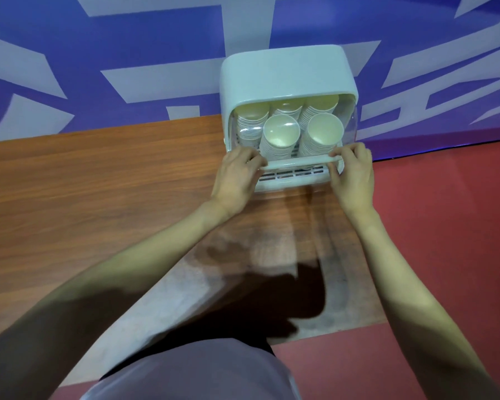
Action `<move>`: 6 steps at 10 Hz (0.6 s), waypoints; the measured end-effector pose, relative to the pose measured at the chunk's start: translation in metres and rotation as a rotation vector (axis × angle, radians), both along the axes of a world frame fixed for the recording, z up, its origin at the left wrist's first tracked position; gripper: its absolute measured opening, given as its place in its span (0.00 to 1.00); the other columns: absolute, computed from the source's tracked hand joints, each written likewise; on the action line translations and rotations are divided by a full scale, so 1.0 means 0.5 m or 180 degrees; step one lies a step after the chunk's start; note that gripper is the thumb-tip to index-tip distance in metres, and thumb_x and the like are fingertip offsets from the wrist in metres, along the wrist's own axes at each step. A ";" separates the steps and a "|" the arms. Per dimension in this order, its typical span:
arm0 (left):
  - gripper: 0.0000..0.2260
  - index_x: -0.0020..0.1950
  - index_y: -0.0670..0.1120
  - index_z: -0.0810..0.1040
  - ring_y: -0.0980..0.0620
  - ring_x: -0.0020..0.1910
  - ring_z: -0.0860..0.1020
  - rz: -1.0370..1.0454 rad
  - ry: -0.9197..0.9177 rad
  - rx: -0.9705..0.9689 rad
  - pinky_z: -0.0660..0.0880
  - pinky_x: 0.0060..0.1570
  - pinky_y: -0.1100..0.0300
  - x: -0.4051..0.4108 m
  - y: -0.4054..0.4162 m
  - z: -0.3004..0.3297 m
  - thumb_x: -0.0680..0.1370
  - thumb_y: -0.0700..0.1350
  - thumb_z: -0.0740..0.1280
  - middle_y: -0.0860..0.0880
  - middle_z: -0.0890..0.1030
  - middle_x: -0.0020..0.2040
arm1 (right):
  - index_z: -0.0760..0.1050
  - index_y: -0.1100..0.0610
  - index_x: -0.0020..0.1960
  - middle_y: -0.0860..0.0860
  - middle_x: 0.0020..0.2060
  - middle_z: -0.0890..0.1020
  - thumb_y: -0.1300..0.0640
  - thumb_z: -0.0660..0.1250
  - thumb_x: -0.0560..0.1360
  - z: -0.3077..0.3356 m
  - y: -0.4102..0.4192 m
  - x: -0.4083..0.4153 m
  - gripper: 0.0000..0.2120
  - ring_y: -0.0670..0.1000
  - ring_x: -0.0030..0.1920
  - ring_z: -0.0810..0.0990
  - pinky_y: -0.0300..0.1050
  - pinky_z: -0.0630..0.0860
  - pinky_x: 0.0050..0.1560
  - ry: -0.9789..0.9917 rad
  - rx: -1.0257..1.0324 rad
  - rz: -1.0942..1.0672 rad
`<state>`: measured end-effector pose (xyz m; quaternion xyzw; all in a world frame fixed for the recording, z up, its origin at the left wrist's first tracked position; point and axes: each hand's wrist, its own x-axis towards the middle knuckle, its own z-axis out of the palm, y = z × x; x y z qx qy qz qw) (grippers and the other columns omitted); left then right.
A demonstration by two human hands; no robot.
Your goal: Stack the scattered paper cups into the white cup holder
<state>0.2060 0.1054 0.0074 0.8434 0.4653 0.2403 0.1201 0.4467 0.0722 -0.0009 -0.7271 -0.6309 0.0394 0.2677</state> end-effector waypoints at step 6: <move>0.09 0.54 0.41 0.78 0.40 0.47 0.75 0.0223 0.0449 -0.0266 0.71 0.48 0.50 -0.076 -0.050 -0.008 0.74 0.40 0.67 0.42 0.78 0.48 | 0.72 0.62 0.58 0.61 0.57 0.73 0.61 0.67 0.74 -0.029 -0.037 -0.084 0.14 0.61 0.56 0.72 0.53 0.68 0.57 -0.0102 -0.0926 -0.0739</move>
